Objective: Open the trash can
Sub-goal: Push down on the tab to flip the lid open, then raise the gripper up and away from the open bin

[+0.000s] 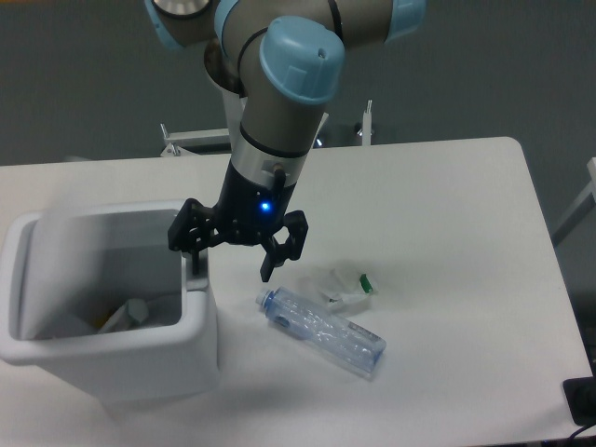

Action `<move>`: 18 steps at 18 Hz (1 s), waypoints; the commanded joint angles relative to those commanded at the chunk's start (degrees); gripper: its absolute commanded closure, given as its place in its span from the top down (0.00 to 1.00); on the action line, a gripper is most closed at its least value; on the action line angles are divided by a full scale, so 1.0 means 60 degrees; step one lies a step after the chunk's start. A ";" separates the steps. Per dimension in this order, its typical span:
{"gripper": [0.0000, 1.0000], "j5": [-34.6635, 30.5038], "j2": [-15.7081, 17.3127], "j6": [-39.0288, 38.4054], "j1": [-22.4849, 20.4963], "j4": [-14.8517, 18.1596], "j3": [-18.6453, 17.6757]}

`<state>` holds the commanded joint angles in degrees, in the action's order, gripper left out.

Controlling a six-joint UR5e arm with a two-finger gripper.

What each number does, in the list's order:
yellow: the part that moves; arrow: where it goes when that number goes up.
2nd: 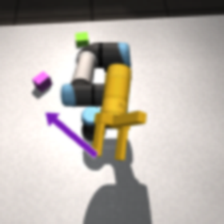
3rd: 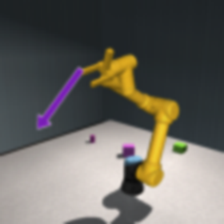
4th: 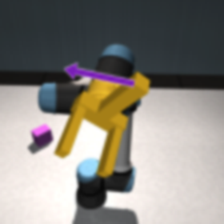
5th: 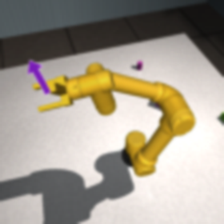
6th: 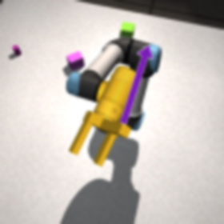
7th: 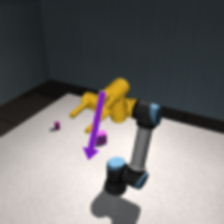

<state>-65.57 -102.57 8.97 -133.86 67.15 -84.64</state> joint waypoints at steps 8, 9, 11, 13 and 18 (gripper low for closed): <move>1.00 0.0060 0.0175 -0.0293 -0.0568 -0.0410 0.0791; 1.00 -0.0072 0.0205 -0.0264 -0.0789 -0.0440 0.0689; 1.00 -0.0395 0.0293 0.0057 -0.1331 -0.0556 0.0600; 1.00 -0.1893 0.0205 0.0393 -0.1596 -0.0806 0.0617; 1.00 -0.3281 0.0264 0.2910 -0.1875 -0.0251 0.0483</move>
<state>-85.25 -100.99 26.42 -145.11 65.64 -81.74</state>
